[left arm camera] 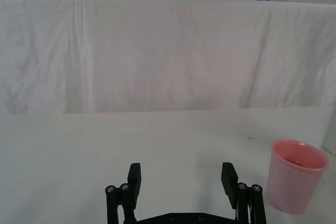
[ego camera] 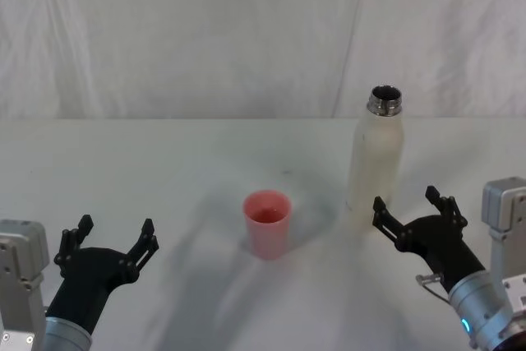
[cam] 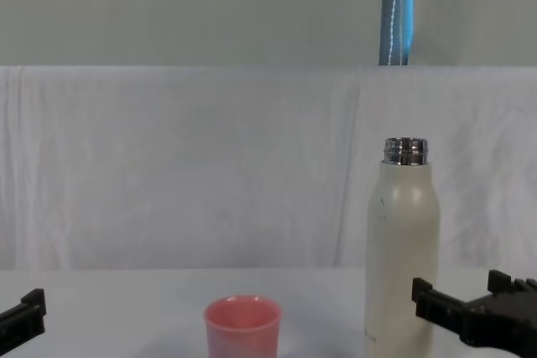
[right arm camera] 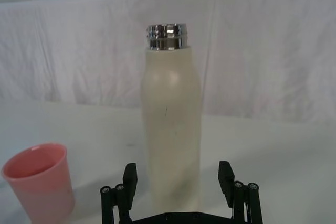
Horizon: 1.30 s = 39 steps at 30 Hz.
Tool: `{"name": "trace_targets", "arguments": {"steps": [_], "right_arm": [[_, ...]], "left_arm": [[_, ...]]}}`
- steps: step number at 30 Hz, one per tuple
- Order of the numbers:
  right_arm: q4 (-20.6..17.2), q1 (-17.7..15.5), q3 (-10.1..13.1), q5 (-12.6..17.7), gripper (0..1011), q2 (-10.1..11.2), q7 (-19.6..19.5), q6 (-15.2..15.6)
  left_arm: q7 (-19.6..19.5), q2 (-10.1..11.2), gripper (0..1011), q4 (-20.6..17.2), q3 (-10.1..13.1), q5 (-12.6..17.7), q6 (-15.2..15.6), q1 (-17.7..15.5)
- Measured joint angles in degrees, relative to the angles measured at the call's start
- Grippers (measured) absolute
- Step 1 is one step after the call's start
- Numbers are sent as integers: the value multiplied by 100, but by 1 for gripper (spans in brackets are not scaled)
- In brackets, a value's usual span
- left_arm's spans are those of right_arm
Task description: Grasp the thermos with one hand and pour water into the cup lid.
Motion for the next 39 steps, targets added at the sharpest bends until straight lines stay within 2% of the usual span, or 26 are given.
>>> {"name": "trace_targets", "arguments": {"steps": [5, 8, 15, 28, 39], "right_arm": [[-14, -116, -35, -174, 1000, -56, -117, -57], [2, -192, -65, -378, 1000, -102, -238, -123], [57, -230, -46, -612, 1000, -188, -324, -208], [-10, -280, 10, -833, 1000, -281, -321, -416], [-266, -467, 183, -975, 1000, -325, -444, -365]], "left_arm": [[0, 0, 1001, 0, 0, 0, 0, 0], [0, 0, 1001, 0, 0, 0, 0, 0], [0, 0, 1001, 0, 0, 0, 0, 0], [0, 0, 1001, 0, 0, 0, 0, 0], [0, 0, 1001, 0, 0, 0, 0, 0]]}}
